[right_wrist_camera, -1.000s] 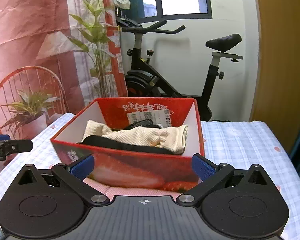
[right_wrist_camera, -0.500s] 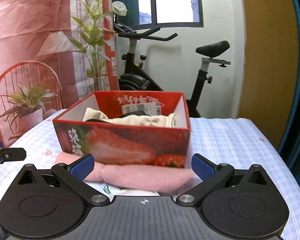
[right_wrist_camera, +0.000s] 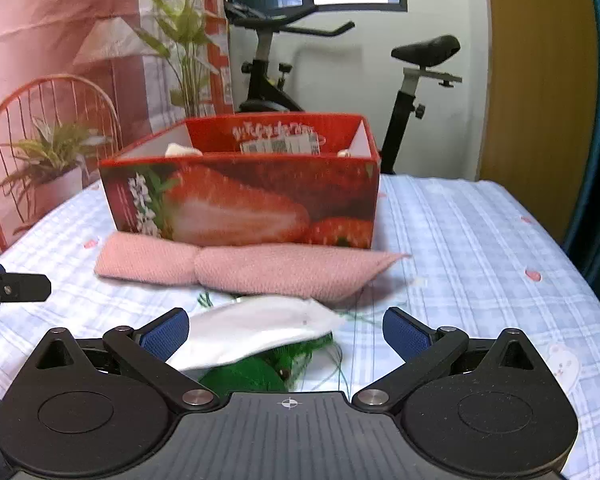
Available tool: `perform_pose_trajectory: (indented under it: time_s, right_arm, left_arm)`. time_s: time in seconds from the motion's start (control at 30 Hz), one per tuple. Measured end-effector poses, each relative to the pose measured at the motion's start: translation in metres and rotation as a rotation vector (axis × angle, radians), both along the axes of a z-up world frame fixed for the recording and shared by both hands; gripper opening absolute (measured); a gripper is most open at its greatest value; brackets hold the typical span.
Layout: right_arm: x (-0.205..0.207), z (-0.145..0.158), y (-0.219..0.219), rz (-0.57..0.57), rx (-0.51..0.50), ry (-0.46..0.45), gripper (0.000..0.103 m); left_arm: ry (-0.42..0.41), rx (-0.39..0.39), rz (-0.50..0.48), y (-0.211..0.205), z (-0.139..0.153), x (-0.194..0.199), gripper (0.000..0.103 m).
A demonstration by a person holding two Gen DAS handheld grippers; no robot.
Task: Organize soft objects
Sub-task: 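Lower the left tool toward the white bag and green mesh item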
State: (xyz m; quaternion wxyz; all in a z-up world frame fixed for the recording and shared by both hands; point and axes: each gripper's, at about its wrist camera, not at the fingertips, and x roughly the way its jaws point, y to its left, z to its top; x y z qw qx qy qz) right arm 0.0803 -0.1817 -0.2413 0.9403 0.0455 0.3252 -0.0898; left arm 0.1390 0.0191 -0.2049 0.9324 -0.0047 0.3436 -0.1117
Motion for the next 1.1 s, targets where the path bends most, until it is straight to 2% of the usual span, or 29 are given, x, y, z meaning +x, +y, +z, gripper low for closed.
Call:
perform_pose_trajectory:
  time_s: [0.6,1.1]
  right_arm:
    - [0.01,-0.027,0.004,0.029,-0.034,0.118,0.103]
    - [0.009,-0.022,0.011,0.072,-0.063,0.135,0.102]
  left_arm:
    - [0.046,0.004,0.039,0.001,-0.011,0.006,0.098]
    - [0.054,-0.032,0.085,0.004,-0.009,0.003,0.096]
